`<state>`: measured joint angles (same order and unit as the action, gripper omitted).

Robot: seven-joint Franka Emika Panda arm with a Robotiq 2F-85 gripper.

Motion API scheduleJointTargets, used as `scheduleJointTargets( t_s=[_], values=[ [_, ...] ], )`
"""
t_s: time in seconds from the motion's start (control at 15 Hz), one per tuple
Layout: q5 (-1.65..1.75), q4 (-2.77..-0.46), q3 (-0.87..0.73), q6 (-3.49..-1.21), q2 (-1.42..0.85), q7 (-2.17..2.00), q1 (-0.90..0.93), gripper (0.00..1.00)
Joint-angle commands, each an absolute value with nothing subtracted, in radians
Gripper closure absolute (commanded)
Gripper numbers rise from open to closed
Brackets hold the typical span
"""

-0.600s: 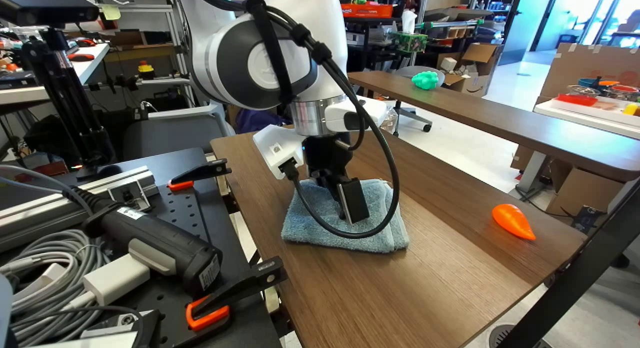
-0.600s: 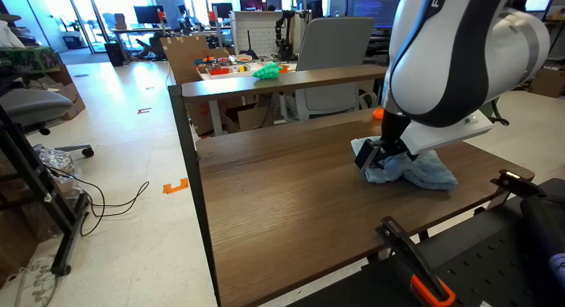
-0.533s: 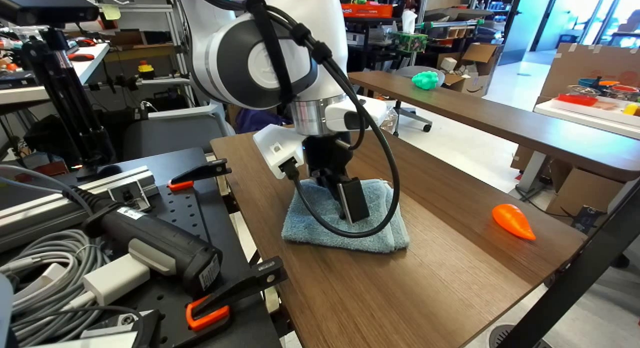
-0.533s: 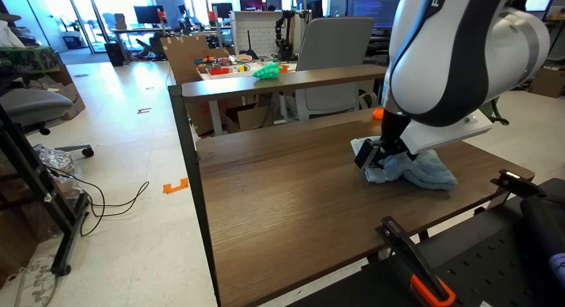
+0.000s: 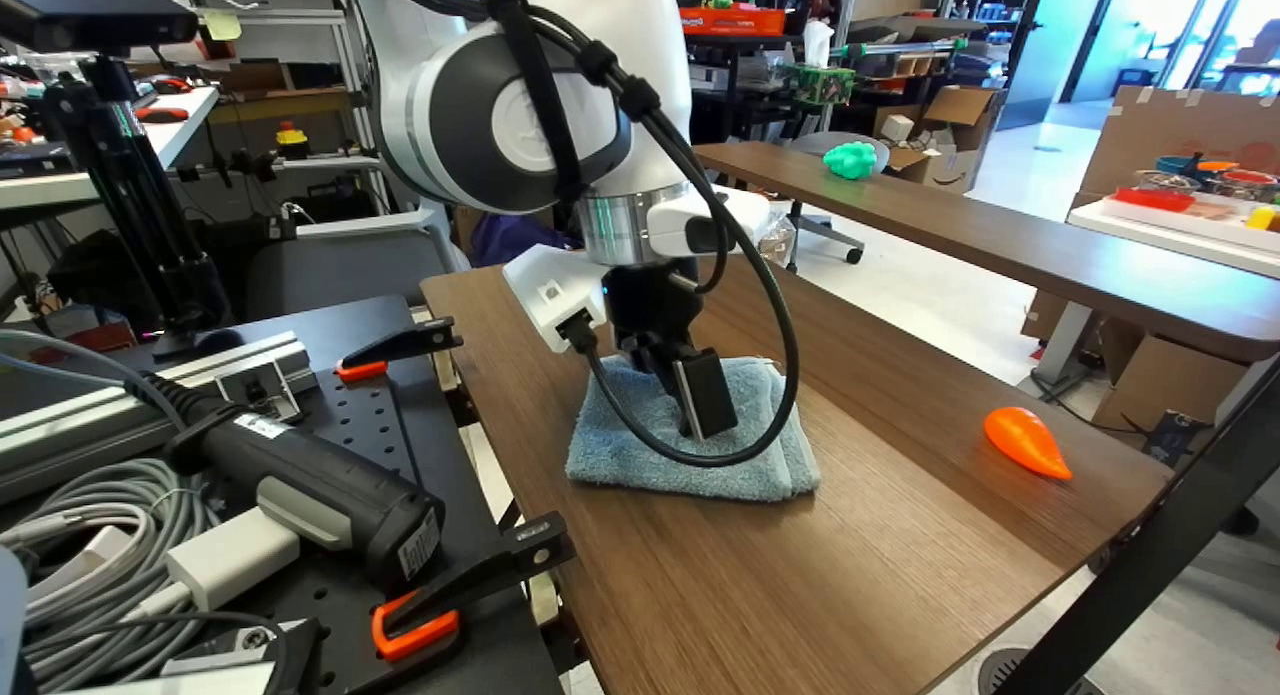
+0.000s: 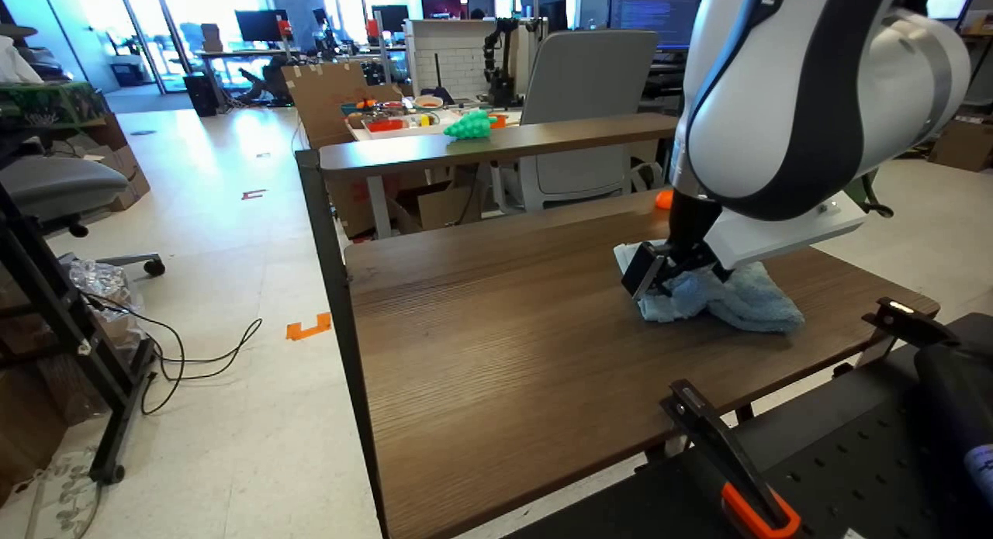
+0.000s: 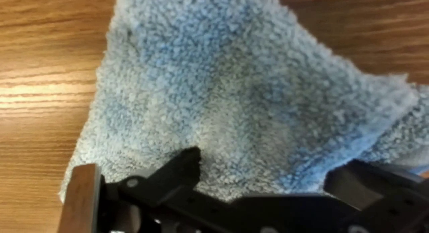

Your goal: Wipe the table with the towel

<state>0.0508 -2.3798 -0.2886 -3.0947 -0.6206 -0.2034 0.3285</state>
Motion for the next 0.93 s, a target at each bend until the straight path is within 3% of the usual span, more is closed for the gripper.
scheduleJointTargets(
  t_s=[0.0,0.53,0.6,0.87],
  values=[
    [0.064,-2.505,-0.293,-3.167,-0.502,-0.158,0.353,0.0],
    [0.055,-2.775,-0.144,-3.298,-0.107,-0.039,0.152,0.0],
    [0.052,-2.693,-0.199,-3.292,-0.232,-0.082,0.224,0.0],
    [0.052,-2.719,-0.193,-3.285,-0.189,-0.077,0.21,0.0]
  ],
)
